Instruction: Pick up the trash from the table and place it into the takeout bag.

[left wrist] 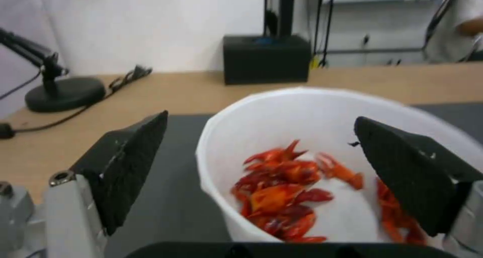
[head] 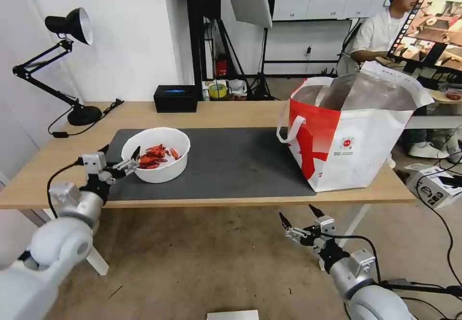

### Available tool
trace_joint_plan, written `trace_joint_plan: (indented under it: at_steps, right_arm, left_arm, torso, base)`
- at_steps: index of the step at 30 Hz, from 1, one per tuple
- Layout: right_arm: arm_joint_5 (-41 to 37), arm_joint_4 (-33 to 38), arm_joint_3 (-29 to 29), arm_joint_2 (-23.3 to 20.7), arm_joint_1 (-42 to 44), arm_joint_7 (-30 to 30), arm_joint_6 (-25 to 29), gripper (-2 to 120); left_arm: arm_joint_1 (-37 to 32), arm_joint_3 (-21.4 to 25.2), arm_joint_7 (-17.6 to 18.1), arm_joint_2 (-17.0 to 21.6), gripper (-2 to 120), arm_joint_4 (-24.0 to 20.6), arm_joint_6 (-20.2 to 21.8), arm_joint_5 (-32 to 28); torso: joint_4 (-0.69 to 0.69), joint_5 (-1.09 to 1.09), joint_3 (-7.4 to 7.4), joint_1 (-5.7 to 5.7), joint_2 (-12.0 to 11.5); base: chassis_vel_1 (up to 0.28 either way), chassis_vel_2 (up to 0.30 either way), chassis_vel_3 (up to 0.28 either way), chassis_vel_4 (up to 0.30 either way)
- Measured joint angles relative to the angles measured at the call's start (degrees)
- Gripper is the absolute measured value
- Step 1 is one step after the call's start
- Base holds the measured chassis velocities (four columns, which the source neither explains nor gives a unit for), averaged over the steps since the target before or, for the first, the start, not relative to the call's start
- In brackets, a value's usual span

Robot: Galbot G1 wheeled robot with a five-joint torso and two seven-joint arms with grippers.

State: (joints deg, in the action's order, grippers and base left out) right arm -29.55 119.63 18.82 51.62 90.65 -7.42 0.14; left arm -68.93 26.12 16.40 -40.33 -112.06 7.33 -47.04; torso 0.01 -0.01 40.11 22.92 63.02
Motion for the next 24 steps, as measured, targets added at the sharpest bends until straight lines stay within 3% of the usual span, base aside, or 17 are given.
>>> trace_joint_plan:
  at_steps: [2, 5, 6, 8, 14, 21, 24]
  right_arm:
    - [0.0, 0.0, 0.0, 0.0, 0.0, 0.0, 0.0, 100]
    - [-0.02, 0.02, 0.0, 0.0, -0.01, 0.0, -0.02, 100]
    - [-0.02, 0.02, 0.0, 0.0, -0.01, 0.0, -0.02, 100]
    - [-0.03, 0.03, 0.01, 0.0, -0.01, 0.0, -0.02, 100]
    - [-0.04, 0.05, 0.01, 0.0, -0.01, 0.0, -0.02, 100]
    - [-0.04, 0.07, 0.01, 0.0, -0.02, 0.0, -0.02, 100]
    - [-0.04, 0.07, 0.0, 0.0, -0.02, 0.0, -0.02, 100]
  left_arm:
    - [2.22, -1.58, 1.24, 0.82, 100, 0.79, 2.17, -1.4]
    - [8.57, -4.48, 3.81, 2.87, 100, 2.55, 11.44, -8.95]
    - [8.57, -4.48, 3.81, 2.87, 100, 2.55, 11.44, -8.95]
    - [11.78, -5.21, 4.76, 4.1, 100, 2.99, 15.99, -13.8]
    - [16.79, -6.15, 5.8, 6.09, 100, 5.42, 23.24, -20.81]
    - [20.1, -6.35, 4.65, 6.1, 100, 9.01, 30.72, -27.35]
    - [21.7, -6.64, 5.72, 5.4, 100, 9.82, 33.24, -30.02]
  torso:
    - [0.0, 0.0, 0.0, 0.0, 0.0]
    - [-0.01, -0.01, 0.0, 0.0, 0.0]
    - [-0.01, -0.01, 0.0, 0.0, 0.0]
    - [-0.01, 0.01, 0.0, 0.0, 0.0]
    - [-0.01, 0.01, 0.0, 0.0, 0.0]
    - [0.0, 0.01, -0.01, 0.0, 0.0]
    - [-0.01, 0.0, -0.01, 0.0, 0.0]
  base:
    - [0.0, 0.0, 0.0, 0.0]
    - [0.0, 0.0, 0.0, 0.0]
    - [0.0, 0.0, 0.0, 0.0]
    - [0.0, 0.0, 0.0, 0.0]
    - [0.0, 0.0, 0.0, 0.0]
    - [0.0, 0.0, 0.0, 0.0]
    - [0.0, 0.0, 0.0, 0.0]
